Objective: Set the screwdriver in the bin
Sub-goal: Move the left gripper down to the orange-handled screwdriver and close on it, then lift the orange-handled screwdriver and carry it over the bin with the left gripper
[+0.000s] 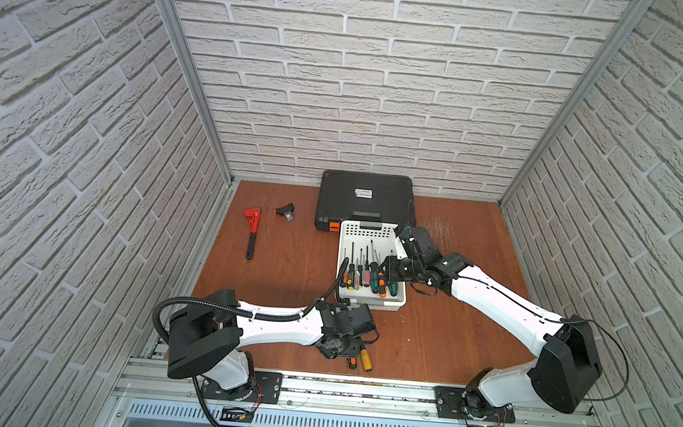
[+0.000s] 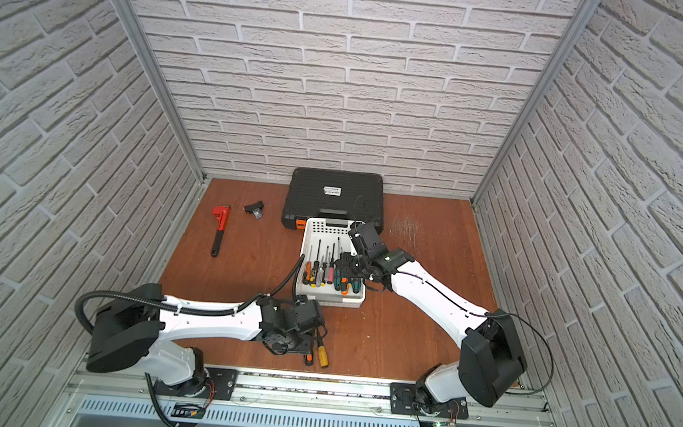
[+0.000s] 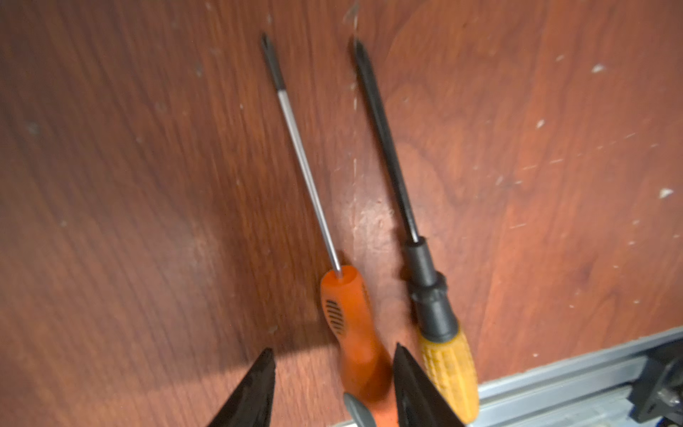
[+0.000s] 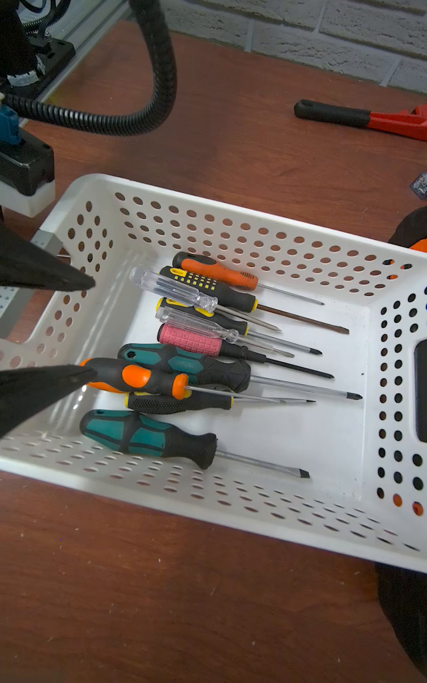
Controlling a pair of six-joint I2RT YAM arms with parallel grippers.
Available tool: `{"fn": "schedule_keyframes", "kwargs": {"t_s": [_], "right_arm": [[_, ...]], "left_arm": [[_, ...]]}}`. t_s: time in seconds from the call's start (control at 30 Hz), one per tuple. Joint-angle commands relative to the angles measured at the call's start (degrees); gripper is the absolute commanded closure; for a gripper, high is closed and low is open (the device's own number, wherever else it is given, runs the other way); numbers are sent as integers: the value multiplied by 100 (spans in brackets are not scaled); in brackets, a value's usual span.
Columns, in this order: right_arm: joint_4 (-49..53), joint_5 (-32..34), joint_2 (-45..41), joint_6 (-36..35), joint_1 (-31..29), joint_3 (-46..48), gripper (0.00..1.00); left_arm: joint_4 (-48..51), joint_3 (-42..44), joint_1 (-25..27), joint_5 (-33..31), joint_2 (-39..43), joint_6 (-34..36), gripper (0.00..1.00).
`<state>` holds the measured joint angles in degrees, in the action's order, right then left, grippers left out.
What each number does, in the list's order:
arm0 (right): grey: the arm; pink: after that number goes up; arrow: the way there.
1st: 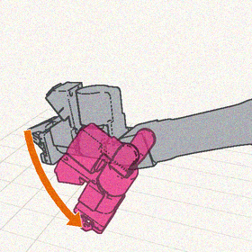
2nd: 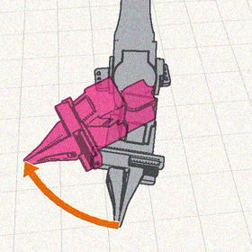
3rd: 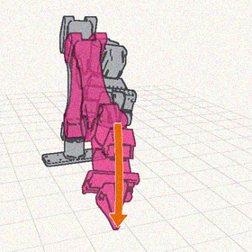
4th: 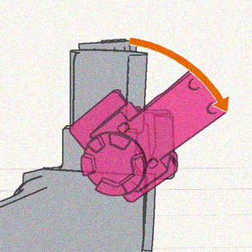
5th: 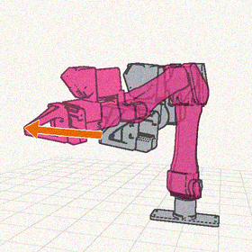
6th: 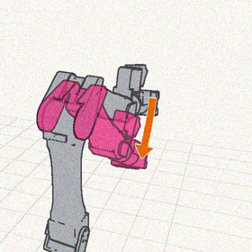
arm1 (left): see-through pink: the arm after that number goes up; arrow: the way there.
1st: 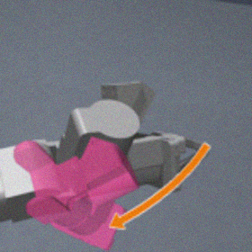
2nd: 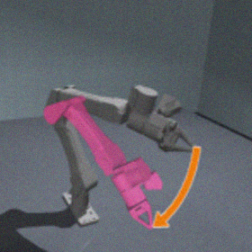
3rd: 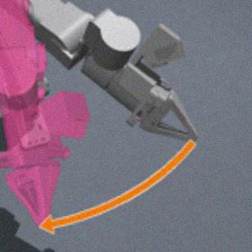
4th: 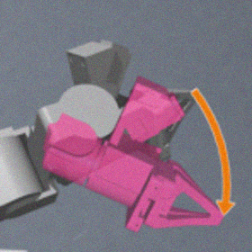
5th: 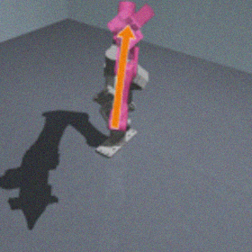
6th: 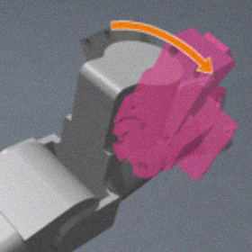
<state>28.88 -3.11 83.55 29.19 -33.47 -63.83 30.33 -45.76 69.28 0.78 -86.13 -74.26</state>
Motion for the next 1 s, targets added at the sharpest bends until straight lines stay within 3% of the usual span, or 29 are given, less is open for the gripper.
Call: {"fn": "schedule_keyframes", "kwargs": {"t_s": [0.0, 0.17, 0.37, 0.5, 0.53, 0.87, 0.97], "right_arm": [[-242, -80, 21, 79, -8, 81, 64], [-291, -140, 51, 123, -1, 133, 65], [-313, -148, 5, 140, -2, 201, 65], [-331, -156, 4, 157, -1, 236, 65], [-331, -162, 4, 166, -1, 239, 65], [-321, -231, 56, 148, -1, 67, 65], [-357, -222, 73, 162, -1, 30, 65]], "left_arm": [[86, 21, 13, 123, -129, 98, 48], [193, -5, 19, 173, -294, 155, 50], [209, 47, 22, 144, -313, 134, 64], [484, 73, 40, -20, -184, 53, 90], [614, 81, 46, -93, -102, 24, 93], [1812, 811, 141, -741, 1695, -882, 95], [2076, 935, -200, -927, 2205, -744, 94]]}}
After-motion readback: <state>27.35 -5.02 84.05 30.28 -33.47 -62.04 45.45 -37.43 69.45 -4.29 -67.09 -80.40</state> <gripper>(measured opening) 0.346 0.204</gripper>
